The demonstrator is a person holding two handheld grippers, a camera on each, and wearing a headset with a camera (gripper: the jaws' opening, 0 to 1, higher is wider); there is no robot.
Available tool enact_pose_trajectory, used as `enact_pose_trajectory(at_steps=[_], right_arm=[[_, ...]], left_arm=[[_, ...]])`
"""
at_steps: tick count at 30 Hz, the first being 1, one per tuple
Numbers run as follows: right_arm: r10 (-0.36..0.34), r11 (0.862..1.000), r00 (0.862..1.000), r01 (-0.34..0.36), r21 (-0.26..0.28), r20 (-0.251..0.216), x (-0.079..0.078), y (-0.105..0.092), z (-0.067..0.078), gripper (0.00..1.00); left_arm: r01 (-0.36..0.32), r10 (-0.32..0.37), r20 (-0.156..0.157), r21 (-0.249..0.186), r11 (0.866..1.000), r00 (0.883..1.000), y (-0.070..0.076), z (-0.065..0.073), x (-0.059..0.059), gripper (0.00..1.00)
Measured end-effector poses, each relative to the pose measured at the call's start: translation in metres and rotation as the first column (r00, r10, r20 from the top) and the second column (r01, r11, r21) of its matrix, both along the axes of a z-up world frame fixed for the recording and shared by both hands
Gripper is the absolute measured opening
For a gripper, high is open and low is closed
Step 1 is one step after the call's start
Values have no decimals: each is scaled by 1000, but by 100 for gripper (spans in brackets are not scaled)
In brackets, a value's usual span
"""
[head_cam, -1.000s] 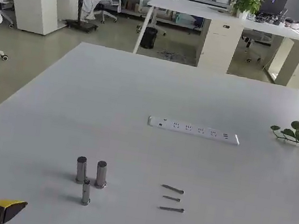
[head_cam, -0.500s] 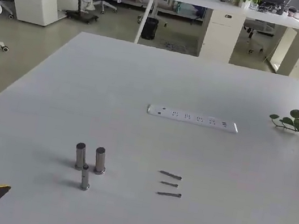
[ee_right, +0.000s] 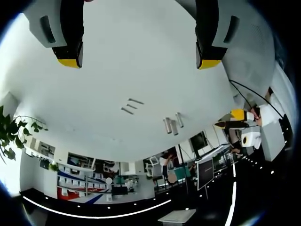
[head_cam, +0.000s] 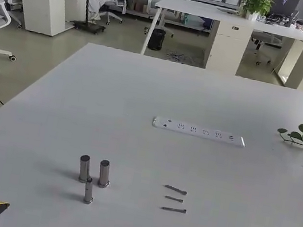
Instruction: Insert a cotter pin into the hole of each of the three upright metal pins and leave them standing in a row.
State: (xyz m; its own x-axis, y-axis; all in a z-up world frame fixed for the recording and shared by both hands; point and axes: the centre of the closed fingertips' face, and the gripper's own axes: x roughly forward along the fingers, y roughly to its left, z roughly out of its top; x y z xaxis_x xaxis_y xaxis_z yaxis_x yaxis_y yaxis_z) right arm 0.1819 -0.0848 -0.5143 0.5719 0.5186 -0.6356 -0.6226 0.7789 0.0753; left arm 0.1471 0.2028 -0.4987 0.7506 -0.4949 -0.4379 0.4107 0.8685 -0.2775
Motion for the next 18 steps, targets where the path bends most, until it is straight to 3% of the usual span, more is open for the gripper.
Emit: enact_pose_trajectory(at_steps=[9,18], right_arm=[[-36,999,999,36,30,-1,2,-5,0,98],[-49,998,999,49,30,-15,0,-8,-3,98]], left_arm=[[4,-3,-29,25,1000,1000,2,-8,-2,99],[9,-8,-36,28,1000,999,1,-9,2,99]])
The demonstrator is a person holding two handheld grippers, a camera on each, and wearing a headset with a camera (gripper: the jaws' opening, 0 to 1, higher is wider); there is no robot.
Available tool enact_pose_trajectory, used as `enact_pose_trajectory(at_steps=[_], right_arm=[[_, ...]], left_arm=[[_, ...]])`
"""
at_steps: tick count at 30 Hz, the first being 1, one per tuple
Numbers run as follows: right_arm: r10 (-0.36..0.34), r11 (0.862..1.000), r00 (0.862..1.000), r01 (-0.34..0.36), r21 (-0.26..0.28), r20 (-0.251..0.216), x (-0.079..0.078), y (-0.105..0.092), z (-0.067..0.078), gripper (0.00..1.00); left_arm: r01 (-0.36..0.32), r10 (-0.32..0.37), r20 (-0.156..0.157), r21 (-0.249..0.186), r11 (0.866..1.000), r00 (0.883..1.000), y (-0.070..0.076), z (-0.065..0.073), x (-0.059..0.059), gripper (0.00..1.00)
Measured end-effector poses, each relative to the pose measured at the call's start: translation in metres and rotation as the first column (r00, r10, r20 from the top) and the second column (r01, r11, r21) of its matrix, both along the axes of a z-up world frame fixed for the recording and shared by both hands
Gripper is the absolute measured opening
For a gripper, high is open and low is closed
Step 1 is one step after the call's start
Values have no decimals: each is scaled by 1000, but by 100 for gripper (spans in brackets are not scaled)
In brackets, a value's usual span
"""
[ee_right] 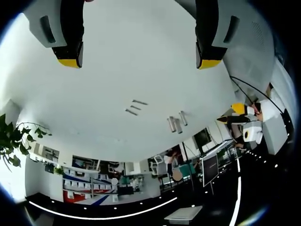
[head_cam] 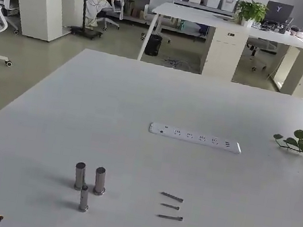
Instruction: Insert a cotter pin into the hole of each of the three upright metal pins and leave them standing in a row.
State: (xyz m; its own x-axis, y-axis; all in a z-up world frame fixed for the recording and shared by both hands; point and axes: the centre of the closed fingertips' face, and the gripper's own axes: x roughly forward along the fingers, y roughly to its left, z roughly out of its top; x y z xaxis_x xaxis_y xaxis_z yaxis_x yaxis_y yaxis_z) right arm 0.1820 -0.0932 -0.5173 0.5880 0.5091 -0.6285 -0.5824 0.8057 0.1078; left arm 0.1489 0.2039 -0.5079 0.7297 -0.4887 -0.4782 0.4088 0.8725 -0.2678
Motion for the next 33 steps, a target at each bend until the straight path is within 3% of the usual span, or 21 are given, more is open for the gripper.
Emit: enact_pose_trajectory(at_steps=[15,20,28,33], right_arm=[[-2,1000,1000,2,-3,-10,2,0,-2,98],[1,1000,1000,-2,-4,-18,1,1,-5,98],[13,1000,999,-13,-2,-35,-1,2,-10,98],[5,1000,999,-5,0,-37,0,0,-10,98]], left_arm=[[3,-3,-17,-19,1000,1000,-2,-1,7,97],[7,-8,-12,-52,999,1000,-6,3,15,94],[64,-64,-5,-20,998,998,-16,-1,32,91],[124,-123,-21,13,992,992,-26,-8,42,90]])
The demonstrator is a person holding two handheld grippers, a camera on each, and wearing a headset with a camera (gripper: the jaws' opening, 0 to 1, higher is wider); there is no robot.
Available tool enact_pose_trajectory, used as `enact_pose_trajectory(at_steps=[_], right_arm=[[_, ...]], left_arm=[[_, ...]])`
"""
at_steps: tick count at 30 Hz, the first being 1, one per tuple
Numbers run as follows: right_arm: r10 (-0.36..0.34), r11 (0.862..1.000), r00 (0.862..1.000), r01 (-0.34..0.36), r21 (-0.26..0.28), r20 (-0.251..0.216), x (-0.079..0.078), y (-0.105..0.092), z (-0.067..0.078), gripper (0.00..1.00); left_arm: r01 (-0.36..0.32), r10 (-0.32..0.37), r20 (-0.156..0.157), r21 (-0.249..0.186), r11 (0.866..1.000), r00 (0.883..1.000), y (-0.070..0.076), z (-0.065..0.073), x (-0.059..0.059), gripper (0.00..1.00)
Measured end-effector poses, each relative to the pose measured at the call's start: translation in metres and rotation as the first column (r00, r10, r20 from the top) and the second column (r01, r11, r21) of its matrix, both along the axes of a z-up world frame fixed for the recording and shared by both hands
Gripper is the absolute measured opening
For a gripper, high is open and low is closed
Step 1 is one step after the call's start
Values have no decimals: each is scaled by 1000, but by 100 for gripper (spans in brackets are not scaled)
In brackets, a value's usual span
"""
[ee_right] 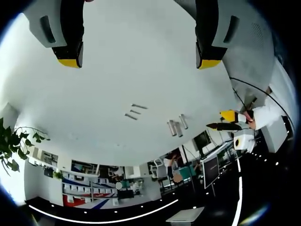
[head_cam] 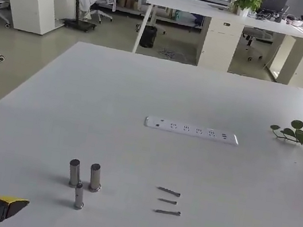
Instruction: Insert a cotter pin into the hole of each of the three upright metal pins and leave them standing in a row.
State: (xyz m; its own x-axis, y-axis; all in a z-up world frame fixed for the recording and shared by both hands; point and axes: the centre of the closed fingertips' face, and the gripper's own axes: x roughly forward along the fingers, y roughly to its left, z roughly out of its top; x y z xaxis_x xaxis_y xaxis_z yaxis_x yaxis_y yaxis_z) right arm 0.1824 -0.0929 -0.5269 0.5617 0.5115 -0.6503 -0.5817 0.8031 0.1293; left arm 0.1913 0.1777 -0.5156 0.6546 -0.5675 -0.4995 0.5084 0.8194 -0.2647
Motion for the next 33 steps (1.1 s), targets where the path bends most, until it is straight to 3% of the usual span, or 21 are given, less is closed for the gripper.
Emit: enact_pose_trajectory(at_steps=[5,9,14,18,23,33], right_arm=[[-5,1000,1000,5,-4,-8,-1,-2,-1,98],[-12,1000,1000,12,-2,-11,-3,-1,-2,98],[-12,1000,1000,12,3,-18,-7,5,-5,98],[2,1000,1000,-3,-16,-26,-13,7,-9,98],[-9,1000,999,8,-16,-32,-13,8,-9,98],[-31,999,999,31,-16,-17,-11,11,-5,98]], left_arm=[[18,-18,-1,18,1000,1000,-2,-6,12,91],[-21,20,35,40,999,999,5,-4,27,87],[-12,10,33,46,999,999,7,-2,39,83],[1,-5,68,59,998,998,7,5,51,81],[19,-25,93,69,997,995,3,4,60,75],[83,-94,81,136,987,992,-8,-11,69,62]])
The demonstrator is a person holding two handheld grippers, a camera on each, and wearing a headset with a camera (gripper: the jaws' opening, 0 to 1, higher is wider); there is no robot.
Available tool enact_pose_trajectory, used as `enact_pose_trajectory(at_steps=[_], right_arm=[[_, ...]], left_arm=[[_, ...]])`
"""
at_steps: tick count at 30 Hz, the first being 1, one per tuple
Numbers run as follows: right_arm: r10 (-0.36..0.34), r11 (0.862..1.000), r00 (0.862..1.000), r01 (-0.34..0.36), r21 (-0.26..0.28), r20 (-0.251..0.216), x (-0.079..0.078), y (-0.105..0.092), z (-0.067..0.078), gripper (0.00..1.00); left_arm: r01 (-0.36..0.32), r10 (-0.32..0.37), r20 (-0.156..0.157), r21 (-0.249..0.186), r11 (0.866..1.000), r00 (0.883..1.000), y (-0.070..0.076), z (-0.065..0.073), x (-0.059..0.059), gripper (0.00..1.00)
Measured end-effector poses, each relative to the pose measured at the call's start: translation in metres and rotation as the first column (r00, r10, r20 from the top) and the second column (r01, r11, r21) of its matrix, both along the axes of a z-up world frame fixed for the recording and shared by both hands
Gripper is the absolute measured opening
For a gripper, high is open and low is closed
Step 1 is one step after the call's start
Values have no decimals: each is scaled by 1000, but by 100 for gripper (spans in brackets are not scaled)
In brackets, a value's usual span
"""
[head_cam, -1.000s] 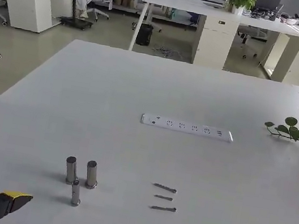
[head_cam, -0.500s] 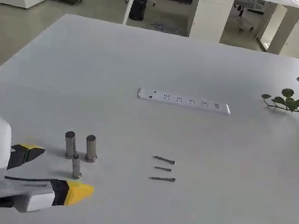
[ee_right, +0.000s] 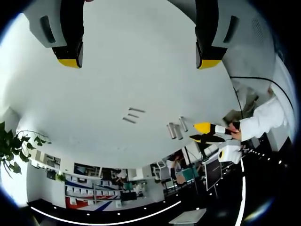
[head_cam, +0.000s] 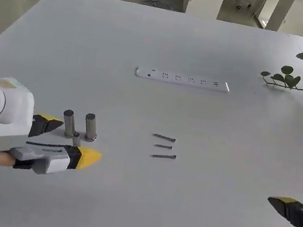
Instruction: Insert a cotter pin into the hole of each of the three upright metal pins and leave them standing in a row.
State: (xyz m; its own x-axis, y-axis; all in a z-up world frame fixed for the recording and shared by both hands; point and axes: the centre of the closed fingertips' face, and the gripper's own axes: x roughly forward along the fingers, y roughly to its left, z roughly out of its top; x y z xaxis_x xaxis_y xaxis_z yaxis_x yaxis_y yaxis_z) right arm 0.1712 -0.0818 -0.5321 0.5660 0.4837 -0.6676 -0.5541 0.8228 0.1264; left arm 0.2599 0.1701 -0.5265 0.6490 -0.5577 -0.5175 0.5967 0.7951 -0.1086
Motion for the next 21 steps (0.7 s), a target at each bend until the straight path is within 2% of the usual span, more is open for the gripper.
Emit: enact_pose_trajectory(at_steps=[3,4,5,6,7,12,14,17,21], right_arm=[[-4,1000,1000,4,-1,-6,-3,2,-2,98],[-5,1000,1000,5,-2,-11,-5,3,-4,98],[-7,1000,1000,7,-3,-18,-5,3,-6,98],[-8,1000,1000,8,-3,-23,-6,4,-7,98],[-8,1000,1000,7,-4,-27,-7,4,-8,98],[-3,1000,999,3,-3,-39,-9,8,-10,98],[1,1000,999,-2,-5,-39,-10,9,-10,96],[-6,1000,999,6,0,-43,-10,9,-10,96],[-7,1000,999,7,-1,-48,-10,9,-11,96]], left_arm=[[3,-3,8,19,1000,1000,1,-4,5,58],[5,-6,22,44,999,1000,3,-6,8,56],[9,-13,39,101,995,999,8,-11,12,52],[13,-18,40,116,993,999,9,-12,13,49],[30,-36,33,154,988,999,12,-18,14,47],[34,-36,12,151,988,999,14,-28,23,40],[36,-37,1,142,989,999,14,-30,25,34],[37,-37,-4,121,992,999,11,-31,27,22],[12,-13,4,119,993,1000,13,-31,31,16]])
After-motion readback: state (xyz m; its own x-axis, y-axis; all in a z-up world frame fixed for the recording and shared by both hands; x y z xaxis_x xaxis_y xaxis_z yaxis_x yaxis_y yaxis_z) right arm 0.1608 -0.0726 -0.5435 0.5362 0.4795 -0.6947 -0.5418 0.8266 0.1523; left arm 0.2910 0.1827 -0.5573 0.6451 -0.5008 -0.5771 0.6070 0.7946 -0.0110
